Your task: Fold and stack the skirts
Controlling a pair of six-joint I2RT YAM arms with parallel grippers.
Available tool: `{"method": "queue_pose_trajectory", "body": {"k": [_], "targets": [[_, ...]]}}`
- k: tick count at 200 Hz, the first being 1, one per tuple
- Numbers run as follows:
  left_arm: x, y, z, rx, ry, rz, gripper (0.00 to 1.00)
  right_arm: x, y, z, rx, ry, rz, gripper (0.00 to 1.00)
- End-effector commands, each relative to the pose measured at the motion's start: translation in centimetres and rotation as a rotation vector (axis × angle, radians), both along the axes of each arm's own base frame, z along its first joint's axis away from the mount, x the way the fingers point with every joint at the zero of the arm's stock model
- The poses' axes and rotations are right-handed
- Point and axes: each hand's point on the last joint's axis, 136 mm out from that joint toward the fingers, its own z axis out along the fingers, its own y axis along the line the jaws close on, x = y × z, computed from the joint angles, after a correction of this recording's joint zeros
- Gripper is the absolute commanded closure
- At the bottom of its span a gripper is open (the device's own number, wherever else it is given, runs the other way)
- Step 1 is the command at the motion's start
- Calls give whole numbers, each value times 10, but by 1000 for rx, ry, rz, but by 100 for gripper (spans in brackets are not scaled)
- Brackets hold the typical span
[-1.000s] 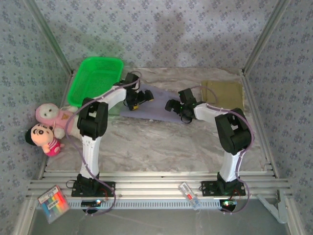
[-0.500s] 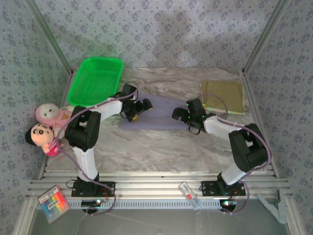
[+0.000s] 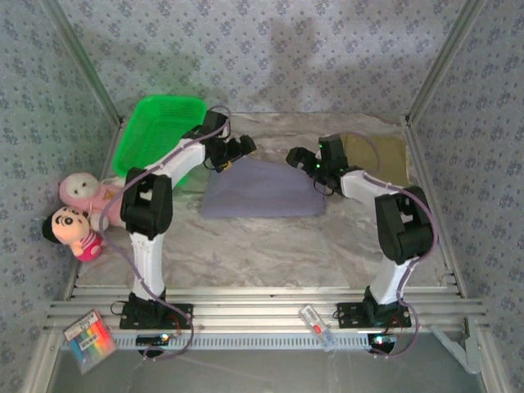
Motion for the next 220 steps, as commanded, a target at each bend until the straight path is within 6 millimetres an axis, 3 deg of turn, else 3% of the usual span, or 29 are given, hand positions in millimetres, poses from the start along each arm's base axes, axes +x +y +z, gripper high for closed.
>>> {"method": "queue_pose_trajectory", "body": {"k": [1,24,40,43,63,90,114,148,164,195,220], "targets": [[3,7,-35,28,99,2,0,3,0,-25,21,111,-50,0],[9,18,-59,50,133,35,0,9,-17,-44,9,158,-131,0],[9,31,-77,97,161,63,0,0,-37,-67,-58,235,-197,0],[8,33,-80,105,166,67,0,7,-38,-60,-64,222,-208,0],[3,40,-95,116,208,79,0,8,-44,-65,-80,233,-197,0],[0,27,-82,92,194,32,0,16,-20,-37,-31,129,-92,1],[1,15,-49,70,137,-2,0,12,1,-10,-55,65,-47,0],[2,3,-23,31,104,-29,0,6,46,2,-4,18,54,0],[4,3,-27,30,115,-23,0,8,64,0,29,13,92,0],[-1,4,-53,28,182,-5,0,16,99,-6,117,19,160,0],[-4,7,-70,31,212,19,0,25,109,-19,110,12,156,0]]}}
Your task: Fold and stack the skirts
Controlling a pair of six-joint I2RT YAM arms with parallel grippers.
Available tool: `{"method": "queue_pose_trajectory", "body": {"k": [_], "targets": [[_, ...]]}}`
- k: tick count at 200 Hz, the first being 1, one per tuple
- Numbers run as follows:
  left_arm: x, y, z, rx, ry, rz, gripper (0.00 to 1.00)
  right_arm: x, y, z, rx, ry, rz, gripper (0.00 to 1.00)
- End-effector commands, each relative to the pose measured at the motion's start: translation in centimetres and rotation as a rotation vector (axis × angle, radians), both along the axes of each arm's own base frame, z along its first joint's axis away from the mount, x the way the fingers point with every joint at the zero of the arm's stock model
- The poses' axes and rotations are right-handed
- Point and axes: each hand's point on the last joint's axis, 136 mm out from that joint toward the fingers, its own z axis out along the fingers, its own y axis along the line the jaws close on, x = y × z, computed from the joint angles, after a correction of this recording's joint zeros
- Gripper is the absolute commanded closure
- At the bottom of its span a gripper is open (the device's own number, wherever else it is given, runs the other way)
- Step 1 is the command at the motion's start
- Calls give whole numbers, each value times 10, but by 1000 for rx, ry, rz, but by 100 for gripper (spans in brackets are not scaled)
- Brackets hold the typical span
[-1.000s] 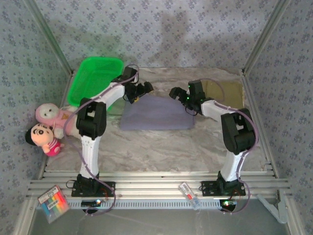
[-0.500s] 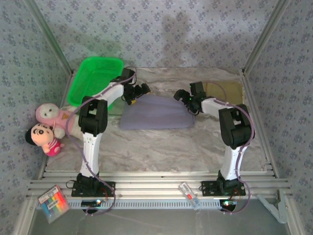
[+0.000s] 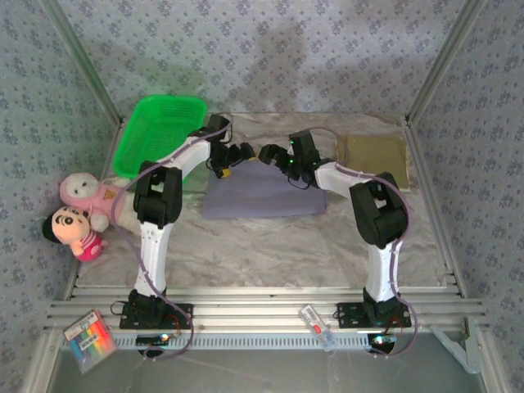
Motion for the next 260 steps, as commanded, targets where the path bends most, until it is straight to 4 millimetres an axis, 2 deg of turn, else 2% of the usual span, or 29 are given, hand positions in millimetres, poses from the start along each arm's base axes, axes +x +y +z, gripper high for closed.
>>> {"method": "queue_pose_trajectory", "body": {"k": [1,32,43,88,115,124,131,134,139,151,175,199,228,260], "targets": [[-8,1,-19,-5,67,22,0,10,14,-9,25,-3,9,0],[-10,10,-32,5,88,47,0,25,-5,-32,12,4,-116,0],[-12,12,-36,14,96,46,0,29,-17,-41,-1,24,-171,0],[-18,22,-51,39,125,58,0,29,-58,-60,-58,53,-289,1],[-17,24,-52,35,127,53,0,25,-82,-54,-67,37,-326,1],[-15,22,-46,24,118,41,0,24,-89,-48,-69,28,-335,1],[-13,21,-39,20,109,32,0,26,-92,-36,-62,4,-336,1],[-12,20,-36,19,102,27,0,18,-96,-43,-76,21,-332,1],[-11,19,-29,14,95,21,0,15,-99,-39,-81,15,-329,1],[-8,14,-7,-12,64,7,0,7,-100,-25,-90,-3,-307,1],[-10,5,43,-48,-18,-29,0,-16,-90,0,-104,-26,-236,1],[-29,6,74,-29,-55,-32,0,-45,-82,4,-163,-4,-189,0],[-72,-13,77,-118,-3,-40,0,-72,-78,-6,-145,52,-165,0],[-116,-42,69,-262,91,-57,0,-83,-61,-15,-89,78,-69,1]]}}
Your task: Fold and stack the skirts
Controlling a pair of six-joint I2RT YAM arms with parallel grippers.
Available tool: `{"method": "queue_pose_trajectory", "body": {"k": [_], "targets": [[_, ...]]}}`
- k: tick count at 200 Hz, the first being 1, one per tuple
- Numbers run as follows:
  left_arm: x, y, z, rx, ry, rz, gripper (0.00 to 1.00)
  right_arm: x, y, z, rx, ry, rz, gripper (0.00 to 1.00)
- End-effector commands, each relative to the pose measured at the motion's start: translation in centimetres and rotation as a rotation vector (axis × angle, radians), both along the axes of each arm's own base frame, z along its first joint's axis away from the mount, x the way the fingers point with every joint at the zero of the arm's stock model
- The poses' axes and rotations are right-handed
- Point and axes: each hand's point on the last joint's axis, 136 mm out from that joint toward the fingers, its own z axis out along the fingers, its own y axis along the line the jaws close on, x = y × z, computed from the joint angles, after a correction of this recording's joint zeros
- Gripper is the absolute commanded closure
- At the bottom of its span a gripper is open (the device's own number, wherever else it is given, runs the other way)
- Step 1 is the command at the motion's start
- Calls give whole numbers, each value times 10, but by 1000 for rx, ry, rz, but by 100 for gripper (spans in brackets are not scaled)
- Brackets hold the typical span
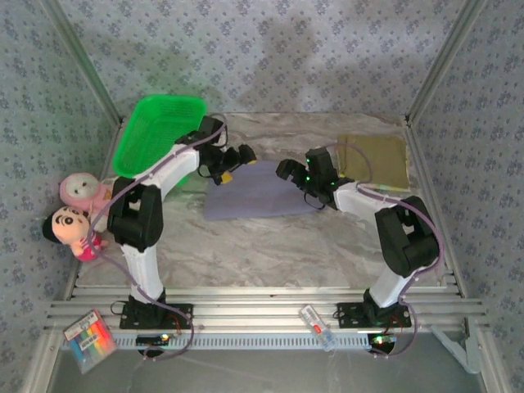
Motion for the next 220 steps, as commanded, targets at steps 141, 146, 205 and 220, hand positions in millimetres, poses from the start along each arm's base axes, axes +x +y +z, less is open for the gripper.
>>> {"method": "queue_pose_trajectory", "body": {"k": [141,146,205,220], "targets": [[-49,34,-95,207,163,-37,0,-29,-37,-59,10,229,-36,3],[-47,30,-86,205,143,-50,0,-27,-38,-49,11,204,-43,2],[-52,-19,-33,269,8,-193,16,-48,-115,-30,20,133,-347,5],[-57,-36,-41,243,45,-218,32,-53,-118,-37,50,156,-340,9]]}}
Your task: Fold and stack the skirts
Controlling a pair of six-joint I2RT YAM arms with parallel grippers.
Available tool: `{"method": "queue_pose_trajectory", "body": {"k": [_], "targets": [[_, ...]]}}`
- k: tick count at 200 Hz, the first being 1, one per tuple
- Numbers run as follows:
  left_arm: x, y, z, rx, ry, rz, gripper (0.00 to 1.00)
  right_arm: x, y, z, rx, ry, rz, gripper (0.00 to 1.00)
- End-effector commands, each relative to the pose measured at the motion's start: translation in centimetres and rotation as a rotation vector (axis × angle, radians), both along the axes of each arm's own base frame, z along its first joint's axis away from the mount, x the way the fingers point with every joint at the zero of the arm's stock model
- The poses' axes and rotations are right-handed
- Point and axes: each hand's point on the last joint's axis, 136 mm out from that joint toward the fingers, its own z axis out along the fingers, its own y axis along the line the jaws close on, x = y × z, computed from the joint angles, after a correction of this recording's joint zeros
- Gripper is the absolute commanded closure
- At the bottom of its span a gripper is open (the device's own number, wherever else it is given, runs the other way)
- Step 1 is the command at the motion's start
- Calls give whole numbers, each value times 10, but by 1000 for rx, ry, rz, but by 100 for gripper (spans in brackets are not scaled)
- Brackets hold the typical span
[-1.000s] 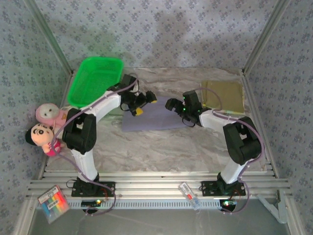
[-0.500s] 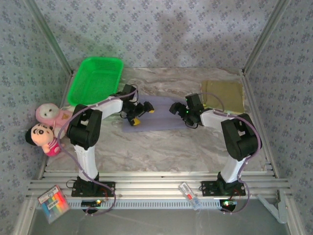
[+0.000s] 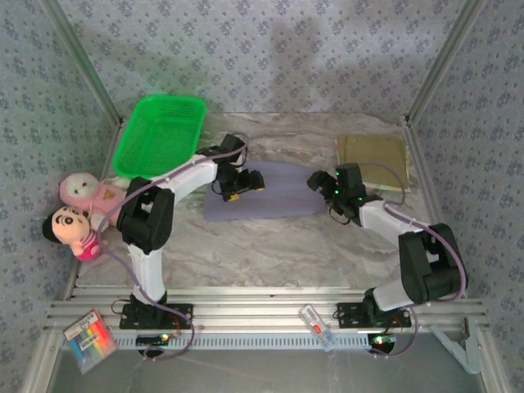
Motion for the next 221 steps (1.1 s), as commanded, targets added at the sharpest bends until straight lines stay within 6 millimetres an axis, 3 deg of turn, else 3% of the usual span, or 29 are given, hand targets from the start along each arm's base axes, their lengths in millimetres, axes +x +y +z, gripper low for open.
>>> {"method": "queue_pose_trajectory", "body": {"k": [1,24,37,65,93,124,151,189,221], "targets": [[-13,-16,7,12,27,-54,33,-11,-18,-20,21,55,-74,9],[-19,-34,-11,-44,104,-63,51,-13,-9,-22,73,46,-32,15],[-21,-36,-22,-32,132,-62,56,-15,-4,-25,96,60,-19,18],[-25,-31,-47,10,186,-54,56,-17,2,-35,126,78,-24,20],[-30,-27,-58,27,209,-48,57,-18,10,-41,151,89,-29,20],[-32,-24,-62,35,215,-46,56,-14,19,-44,155,87,-11,19],[-31,-24,-62,35,213,-47,56,-5,27,-34,177,31,0,27],[-32,-23,-63,36,215,-49,56,4,24,-17,168,-73,-49,33],[-33,-23,-63,33,214,-50,56,-2,10,-32,149,-57,-151,42]]}}
